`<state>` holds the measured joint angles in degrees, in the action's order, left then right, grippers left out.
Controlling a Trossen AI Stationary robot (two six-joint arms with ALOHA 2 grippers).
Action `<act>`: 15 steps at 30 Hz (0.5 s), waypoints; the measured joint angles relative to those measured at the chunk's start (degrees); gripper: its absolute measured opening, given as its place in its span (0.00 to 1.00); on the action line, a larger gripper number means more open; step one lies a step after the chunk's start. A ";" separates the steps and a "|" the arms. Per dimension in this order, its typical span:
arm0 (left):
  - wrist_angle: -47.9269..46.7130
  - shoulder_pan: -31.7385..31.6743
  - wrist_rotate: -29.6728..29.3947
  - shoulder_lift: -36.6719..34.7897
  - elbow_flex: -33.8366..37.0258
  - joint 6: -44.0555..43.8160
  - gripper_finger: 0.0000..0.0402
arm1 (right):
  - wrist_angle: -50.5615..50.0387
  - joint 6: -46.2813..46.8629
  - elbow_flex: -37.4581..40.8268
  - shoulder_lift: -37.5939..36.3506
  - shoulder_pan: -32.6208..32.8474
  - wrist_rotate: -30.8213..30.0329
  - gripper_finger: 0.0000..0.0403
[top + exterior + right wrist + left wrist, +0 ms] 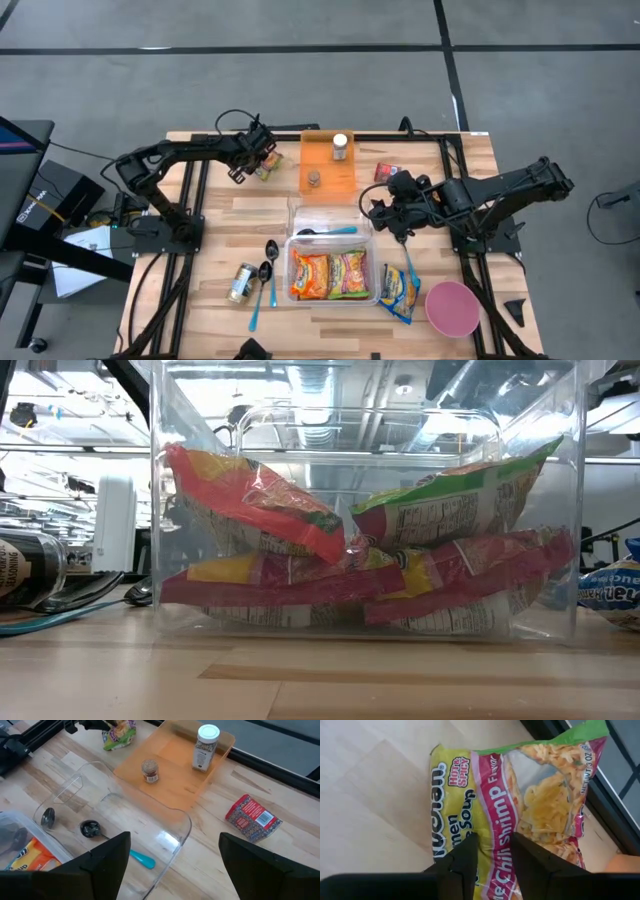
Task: Pick & Place Food Item
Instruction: Put the green noodle pack into the white transparent bin
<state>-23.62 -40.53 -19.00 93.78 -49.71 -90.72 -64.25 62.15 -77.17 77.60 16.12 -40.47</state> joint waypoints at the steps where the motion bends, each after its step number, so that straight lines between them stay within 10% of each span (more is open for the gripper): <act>1: 0.17 0.00 0.00 0.02 0.02 0.00 0.25 | 0.02 0.26 0.00 0.00 0.02 0.00 0.74; 15: 4.44 0.13 0.27 0.13 0.11 2.21 0.01 | -0.04 0.26 0.00 0.00 0.02 0.00 0.74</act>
<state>-19.18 -40.40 -18.73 93.91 -49.60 -88.50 -64.29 62.41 -77.17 77.60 16.14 -40.47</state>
